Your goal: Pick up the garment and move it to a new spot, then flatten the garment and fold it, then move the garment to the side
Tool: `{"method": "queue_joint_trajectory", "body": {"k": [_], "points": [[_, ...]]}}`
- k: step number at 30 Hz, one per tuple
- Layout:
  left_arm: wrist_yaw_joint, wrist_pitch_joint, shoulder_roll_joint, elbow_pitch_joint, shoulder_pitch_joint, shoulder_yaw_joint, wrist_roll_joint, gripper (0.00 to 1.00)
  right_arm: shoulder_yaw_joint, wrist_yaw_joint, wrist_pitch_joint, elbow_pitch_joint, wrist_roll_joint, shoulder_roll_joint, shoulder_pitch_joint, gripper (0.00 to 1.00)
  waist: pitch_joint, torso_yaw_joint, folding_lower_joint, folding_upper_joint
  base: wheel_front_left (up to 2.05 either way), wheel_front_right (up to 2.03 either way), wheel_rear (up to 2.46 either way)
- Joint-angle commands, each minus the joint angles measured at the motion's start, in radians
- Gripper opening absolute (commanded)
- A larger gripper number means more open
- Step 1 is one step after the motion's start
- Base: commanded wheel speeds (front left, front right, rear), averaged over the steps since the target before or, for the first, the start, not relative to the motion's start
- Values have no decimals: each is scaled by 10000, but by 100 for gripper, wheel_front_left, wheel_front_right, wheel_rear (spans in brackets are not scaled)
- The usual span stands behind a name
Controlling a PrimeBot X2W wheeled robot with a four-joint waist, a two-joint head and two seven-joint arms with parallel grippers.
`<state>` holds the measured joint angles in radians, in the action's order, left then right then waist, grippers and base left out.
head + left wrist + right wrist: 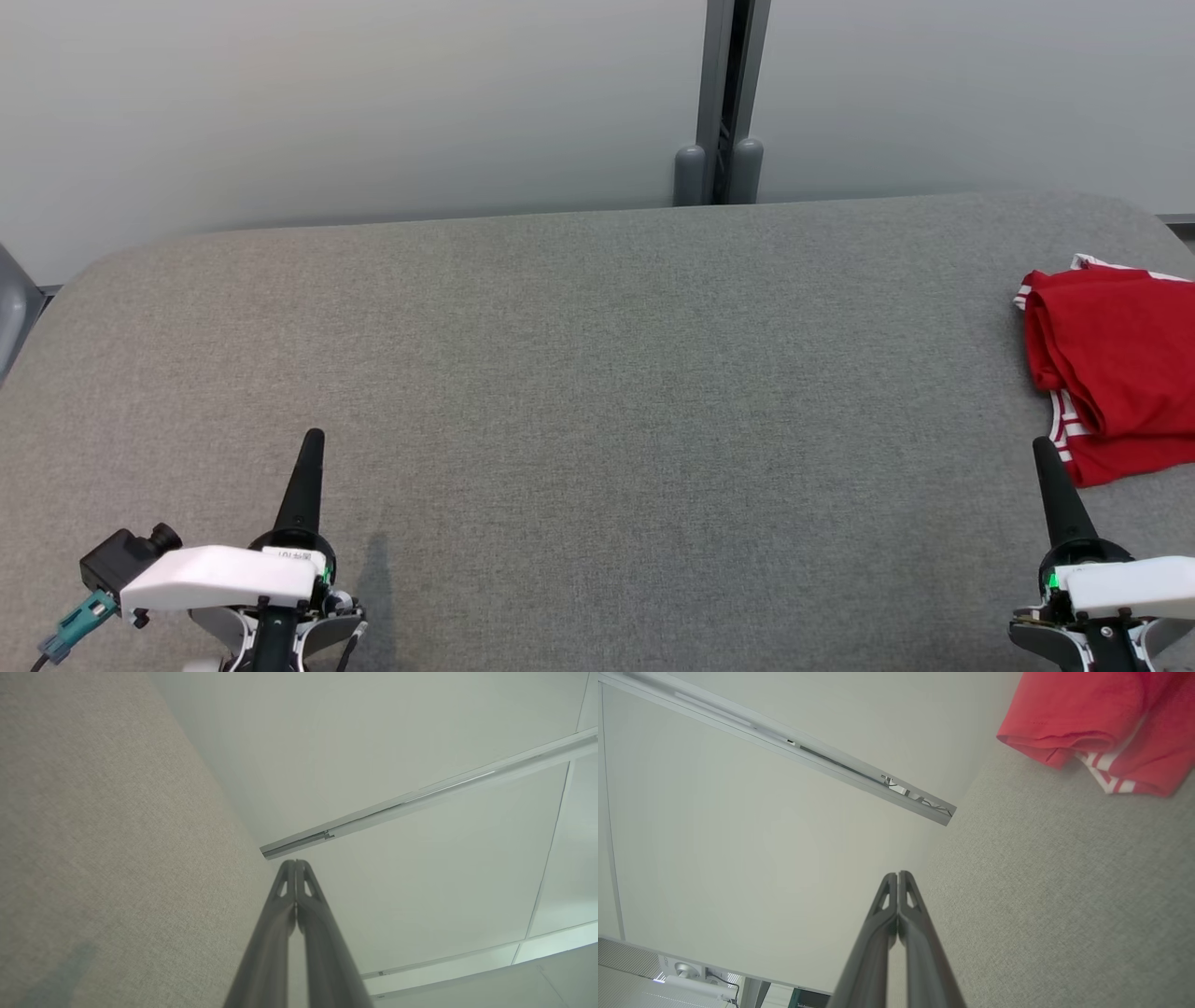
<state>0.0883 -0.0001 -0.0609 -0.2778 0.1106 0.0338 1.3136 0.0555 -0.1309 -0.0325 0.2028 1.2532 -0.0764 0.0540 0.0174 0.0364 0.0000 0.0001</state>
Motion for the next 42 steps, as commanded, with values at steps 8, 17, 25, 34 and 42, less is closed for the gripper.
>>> {"method": "queue_joint_trajectory", "body": {"k": [8, 17, 25, 34, 42], "points": [[149, 219, -81, -50, 371, -162, 671, 0, 181, 1, 226, -122, 844, -112, 20, 0, -24, -56, 0, -1, 0, 0, 0], [221, 427, -76, -153, 526, -283, 1302, 0, 315, 1, 417, -125, 1646, -127, 5, 0, -51, -123, 0, -1, 0, 0, 0], [298, 630, -69, -260, 624, -392, 1882, 0, 459, 1, 593, -127, 2381, -134, -8, 0, -79, -190, 0, -1, 0, 0, 0], [374, 837, -60, -363, 723, -506, 2479, 0, 593, 1, 775, -131, 3121, -139, -22, 0, -110, -264, 0, -1, 0, 0, 0], [420, 969, -53, -434, 827, -591, 2889, 0, 692, 1, 896, -132, 3634, -138, -32, 0, -132, -317, 0, -1, 0, 0, 0]]}}
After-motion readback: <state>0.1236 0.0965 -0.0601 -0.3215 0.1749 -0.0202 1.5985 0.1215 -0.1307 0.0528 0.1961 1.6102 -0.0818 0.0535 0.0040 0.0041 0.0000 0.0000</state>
